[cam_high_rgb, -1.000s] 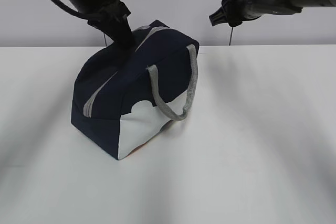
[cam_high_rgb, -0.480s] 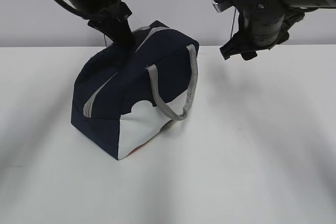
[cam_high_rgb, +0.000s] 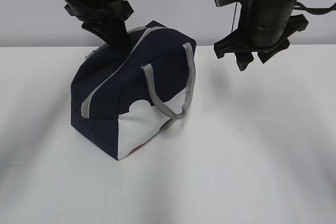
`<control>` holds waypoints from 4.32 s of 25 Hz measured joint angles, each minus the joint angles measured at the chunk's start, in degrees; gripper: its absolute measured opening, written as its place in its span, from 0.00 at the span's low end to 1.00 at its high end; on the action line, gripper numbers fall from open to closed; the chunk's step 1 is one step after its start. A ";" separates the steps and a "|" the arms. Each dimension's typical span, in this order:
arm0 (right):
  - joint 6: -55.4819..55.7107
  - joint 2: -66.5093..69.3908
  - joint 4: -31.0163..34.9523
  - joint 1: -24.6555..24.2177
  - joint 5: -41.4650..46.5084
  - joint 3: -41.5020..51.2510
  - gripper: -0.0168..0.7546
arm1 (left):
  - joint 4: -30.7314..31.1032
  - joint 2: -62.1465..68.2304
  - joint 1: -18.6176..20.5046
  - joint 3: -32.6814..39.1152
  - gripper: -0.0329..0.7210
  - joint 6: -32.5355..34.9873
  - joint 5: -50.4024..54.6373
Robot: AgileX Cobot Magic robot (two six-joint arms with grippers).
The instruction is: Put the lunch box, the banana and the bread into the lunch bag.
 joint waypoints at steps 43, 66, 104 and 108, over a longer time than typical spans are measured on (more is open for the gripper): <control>-17.56 -29.85 18.69 0.00 12.40 6.17 0.50 | 10.86 -35.10 6.11 28.00 0.50 -12.72 0.49; -17.83 -79.32 16.23 0.00 8.25 41.92 0.50 | 11.05 -66.02 6.11 49.96 0.49 -12.81 0.83; -16.31 -106.14 12.97 -1.65 -4.76 60.11 0.50 | 13.43 -115.26 6.11 80.60 0.44 -13.65 -7.29; -16.22 -106.14 11.70 -1.65 -8.14 61.70 0.50 | 13.51 -115.26 6.11 80.60 0.44 -13.65 -7.67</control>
